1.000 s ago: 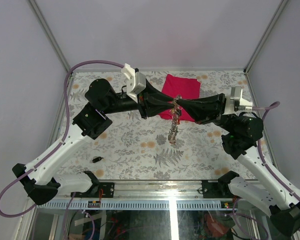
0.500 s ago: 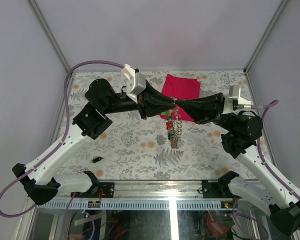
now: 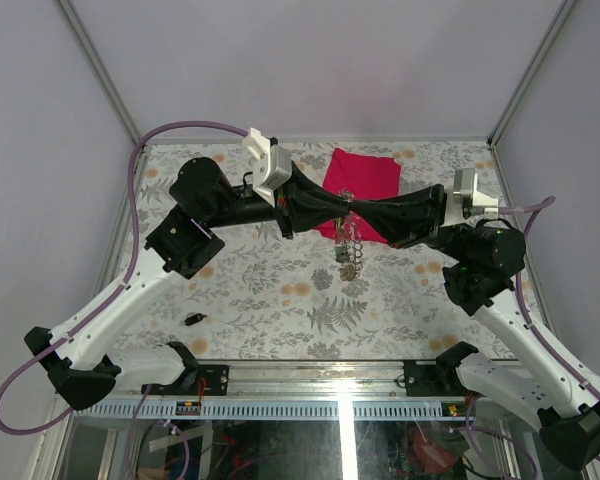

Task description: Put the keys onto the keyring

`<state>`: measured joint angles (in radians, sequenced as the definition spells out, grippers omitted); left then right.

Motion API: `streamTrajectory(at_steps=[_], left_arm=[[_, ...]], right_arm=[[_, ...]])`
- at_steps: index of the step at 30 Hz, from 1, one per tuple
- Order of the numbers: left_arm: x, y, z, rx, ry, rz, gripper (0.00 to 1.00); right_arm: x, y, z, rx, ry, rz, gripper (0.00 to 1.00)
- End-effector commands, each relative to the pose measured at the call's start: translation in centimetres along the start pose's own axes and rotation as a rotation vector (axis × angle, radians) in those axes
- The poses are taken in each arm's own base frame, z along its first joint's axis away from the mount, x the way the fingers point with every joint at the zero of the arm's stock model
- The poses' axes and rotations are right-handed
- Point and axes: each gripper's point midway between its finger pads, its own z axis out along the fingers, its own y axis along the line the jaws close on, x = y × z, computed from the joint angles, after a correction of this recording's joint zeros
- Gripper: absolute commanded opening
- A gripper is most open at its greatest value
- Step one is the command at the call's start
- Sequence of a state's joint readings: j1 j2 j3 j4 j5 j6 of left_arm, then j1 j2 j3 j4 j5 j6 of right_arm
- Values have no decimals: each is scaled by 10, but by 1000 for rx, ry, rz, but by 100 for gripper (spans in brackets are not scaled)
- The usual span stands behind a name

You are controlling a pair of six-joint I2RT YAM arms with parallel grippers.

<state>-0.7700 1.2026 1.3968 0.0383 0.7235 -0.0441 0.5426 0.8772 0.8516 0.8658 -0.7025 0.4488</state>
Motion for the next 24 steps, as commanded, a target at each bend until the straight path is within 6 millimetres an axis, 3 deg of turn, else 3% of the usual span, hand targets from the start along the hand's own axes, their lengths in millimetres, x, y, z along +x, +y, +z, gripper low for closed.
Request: streamTrajectory(at_steps=[1,4,6,10,17,24], left_arm=[[-33,-6,-1,21,-78,87,14],[-33,-5,0,19,-77,89,10],[-32,-6,0,22,-71,90,1],[-27,-5,0,32,-23,89,0],[3,4,-7,6,176,94,0],[36,12,-17,-4,390,67,0]], right_arm=[[-35,14,6,-53,-63,-78,0],[-33,13,6,-52,-52,-80,0],[-32,13,6,-51,-47,-79,0],[-31,13,6,-48,-31,-92,0],[-27,12,3,-45,94,-172,25],[0,5,-7,-35,287,-183,34]])
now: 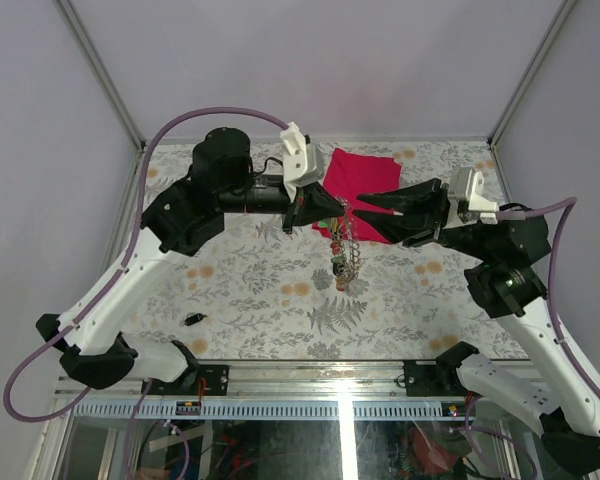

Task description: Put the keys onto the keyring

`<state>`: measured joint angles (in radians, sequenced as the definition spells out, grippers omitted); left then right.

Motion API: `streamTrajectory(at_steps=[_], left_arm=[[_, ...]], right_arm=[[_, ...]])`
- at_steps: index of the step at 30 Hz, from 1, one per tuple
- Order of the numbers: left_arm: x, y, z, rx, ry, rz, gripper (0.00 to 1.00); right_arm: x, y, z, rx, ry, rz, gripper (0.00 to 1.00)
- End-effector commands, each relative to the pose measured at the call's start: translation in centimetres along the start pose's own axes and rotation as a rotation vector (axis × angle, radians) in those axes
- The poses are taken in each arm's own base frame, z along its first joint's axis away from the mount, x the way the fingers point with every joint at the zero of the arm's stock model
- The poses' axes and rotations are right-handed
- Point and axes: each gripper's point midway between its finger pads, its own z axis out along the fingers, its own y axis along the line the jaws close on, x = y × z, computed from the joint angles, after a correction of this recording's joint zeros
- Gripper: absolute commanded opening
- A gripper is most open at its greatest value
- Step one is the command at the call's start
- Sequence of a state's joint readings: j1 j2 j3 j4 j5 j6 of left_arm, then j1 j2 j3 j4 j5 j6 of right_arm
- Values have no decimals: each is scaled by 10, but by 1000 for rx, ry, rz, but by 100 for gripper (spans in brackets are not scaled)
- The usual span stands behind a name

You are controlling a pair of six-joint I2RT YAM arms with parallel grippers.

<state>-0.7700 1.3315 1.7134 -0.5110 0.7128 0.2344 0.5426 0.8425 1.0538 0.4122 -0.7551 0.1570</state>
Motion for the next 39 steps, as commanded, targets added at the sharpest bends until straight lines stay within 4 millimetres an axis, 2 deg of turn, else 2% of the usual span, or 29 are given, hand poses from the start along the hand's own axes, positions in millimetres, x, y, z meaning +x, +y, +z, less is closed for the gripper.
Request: streamTrajectory(at_steps=[1,7,16,23,30,39], left_arm=[[19,2,-7,-8,143,24,0],[49,1,-3,-24,337,24,0],[68,-2,-7,-80,479,69,0],[74,-3,-8,-86,510,82,0],[73,-14,-3,-37,505,96,0],[70,-19,0,-17,497,103,0]], right_arm=[[16,5,-6,-44,140,-43,35],[46,14,-6,-137,254,34,36],[75,21,-11,-208,349,79,39],[86,29,-16,-252,385,124,39],[99,26,-14,-258,405,140,39],[107,26,-10,-288,405,172,37]])
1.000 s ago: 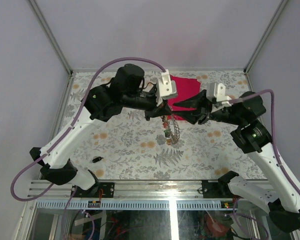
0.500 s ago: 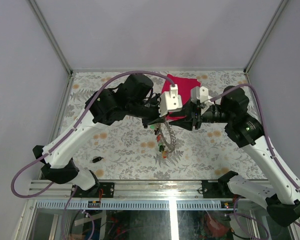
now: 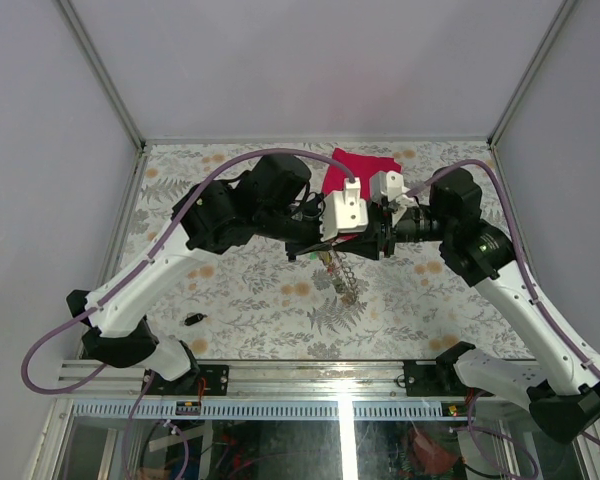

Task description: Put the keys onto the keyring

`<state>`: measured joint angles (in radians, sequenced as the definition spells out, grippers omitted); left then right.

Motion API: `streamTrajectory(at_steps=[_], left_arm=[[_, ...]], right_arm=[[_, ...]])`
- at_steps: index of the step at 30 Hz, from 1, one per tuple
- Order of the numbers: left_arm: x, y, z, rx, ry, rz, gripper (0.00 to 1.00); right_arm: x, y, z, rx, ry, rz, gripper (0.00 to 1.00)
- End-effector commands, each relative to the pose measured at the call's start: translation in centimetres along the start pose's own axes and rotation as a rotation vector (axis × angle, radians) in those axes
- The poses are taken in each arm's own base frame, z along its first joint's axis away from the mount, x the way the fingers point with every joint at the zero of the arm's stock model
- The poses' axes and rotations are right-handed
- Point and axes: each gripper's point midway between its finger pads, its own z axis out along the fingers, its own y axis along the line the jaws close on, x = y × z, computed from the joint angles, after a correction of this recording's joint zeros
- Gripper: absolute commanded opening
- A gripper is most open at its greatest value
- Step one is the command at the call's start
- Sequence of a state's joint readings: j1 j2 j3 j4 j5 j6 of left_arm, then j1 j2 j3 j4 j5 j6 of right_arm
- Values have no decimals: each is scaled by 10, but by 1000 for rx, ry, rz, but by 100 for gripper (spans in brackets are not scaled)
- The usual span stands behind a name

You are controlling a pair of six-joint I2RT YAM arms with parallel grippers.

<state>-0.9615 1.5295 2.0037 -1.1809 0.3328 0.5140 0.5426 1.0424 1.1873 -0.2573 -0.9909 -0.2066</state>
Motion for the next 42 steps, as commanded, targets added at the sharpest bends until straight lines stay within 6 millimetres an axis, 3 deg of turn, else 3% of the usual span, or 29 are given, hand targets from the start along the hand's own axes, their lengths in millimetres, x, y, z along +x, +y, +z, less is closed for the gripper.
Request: streamTrajectory(at_steps=[1,5,9,10,14,17,24,31,42], left_arm=[[-23,4,-8,-20,-73,48,0],[-25,3,-9,-16,-81,53,0],[-26,1,-9,-11,-82,56,0],[-26,1,-10,-12,-84,57,0],[-30,6,-17,-54,-104,60,0],[-39,9,-29,-100,-164,70,15],[-48,10,-58,-201,-348,19,29],[-58,25,-92,-227,-600,-89,32],[-73,34,-111,-146,-848,-125,33]], right_arm=[[-18,3,2,-38,-39,-50,36],[-14,3,2,-42,-29,-41,27],[-13,3,3,-42,-27,-38,2],[-14,2,2,-39,-28,-41,0],[-16,2,1,-22,-34,-59,0],[-24,4,-2,-7,-69,-76,0],[-56,13,0,-42,-266,-33,0],[-74,7,-1,-18,-412,5,0],[-111,4,-24,21,-730,30,0]])
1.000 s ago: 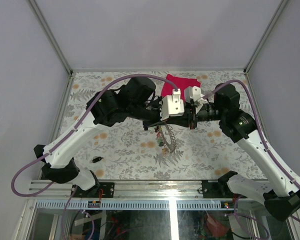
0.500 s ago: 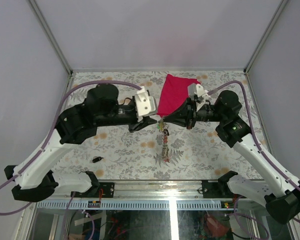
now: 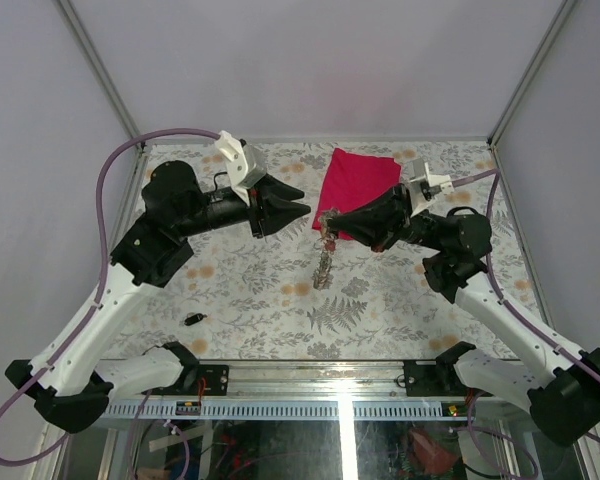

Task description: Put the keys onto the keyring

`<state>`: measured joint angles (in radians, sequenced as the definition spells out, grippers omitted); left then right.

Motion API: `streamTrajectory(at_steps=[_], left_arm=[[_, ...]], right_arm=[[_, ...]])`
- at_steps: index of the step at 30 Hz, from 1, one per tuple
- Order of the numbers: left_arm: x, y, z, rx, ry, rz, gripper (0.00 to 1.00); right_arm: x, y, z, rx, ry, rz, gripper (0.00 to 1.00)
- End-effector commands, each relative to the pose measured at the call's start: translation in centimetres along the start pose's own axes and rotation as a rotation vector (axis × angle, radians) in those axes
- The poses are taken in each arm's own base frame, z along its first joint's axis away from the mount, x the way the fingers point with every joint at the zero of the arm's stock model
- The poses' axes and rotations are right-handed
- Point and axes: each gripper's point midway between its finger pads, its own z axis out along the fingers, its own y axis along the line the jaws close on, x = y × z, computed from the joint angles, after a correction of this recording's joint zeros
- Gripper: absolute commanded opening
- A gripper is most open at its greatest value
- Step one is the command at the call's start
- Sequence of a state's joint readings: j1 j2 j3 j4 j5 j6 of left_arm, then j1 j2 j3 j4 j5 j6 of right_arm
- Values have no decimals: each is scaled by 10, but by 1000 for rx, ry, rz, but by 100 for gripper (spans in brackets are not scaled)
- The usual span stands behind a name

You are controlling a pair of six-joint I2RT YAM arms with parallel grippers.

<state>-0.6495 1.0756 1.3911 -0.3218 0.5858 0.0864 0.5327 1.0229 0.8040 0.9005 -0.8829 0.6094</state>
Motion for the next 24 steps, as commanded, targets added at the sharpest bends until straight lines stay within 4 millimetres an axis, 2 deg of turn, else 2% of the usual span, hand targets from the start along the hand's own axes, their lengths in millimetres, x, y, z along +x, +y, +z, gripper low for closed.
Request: streamTrajectory(at_steps=[1,7,12,18,24], left_arm=[[-50,-19,-5,131,-221,22,33],[-54,-42,-6,286,-259,22,34],[-53,-53,-7,365,-254,29,34],[-49,-51,-3,374,-235,21,34],[-49,-49,-2,363,-238,32,34]], right_arm=[[-68,22,2,-57,-274,-113,0],[-80,30,2,-102,-335,-113,0],[-83,35,3,-123,-326,-124,0],[-84,40,4,-140,-297,-156,0],[-85,52,11,-202,-169,-268,0]])
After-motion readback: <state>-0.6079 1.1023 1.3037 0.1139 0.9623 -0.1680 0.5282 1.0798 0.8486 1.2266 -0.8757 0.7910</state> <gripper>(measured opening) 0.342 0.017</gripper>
